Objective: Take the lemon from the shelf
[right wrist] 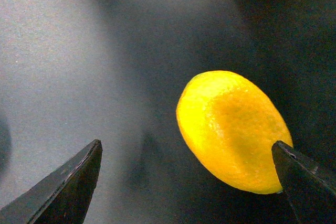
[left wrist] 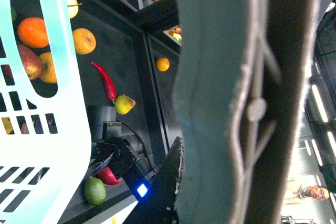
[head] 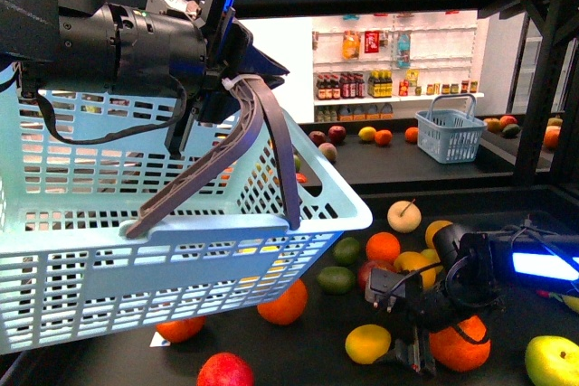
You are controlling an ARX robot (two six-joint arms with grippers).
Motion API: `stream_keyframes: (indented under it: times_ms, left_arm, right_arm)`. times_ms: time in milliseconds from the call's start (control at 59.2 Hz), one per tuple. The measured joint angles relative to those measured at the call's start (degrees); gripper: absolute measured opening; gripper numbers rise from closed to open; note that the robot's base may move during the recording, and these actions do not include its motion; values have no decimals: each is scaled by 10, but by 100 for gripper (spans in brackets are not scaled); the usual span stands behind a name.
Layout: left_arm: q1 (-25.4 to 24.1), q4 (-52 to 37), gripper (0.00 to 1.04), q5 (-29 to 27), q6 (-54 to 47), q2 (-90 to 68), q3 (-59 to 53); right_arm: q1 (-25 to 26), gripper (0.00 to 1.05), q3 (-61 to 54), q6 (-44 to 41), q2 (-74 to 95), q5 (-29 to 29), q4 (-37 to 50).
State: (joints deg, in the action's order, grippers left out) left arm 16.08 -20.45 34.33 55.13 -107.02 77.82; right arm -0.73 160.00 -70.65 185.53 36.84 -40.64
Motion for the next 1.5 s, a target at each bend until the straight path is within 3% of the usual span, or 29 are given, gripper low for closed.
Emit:
stream_keyframes:
  times_ms: [592,1504]
  left_arm:
    - [0,0,8,0,0,0,0]
    - [0,0,8,0,0,0,0]
  right_arm:
    - [-12,97,60,-21,33,-17,10]
    - [-25,97,61,39,72,-67,145]
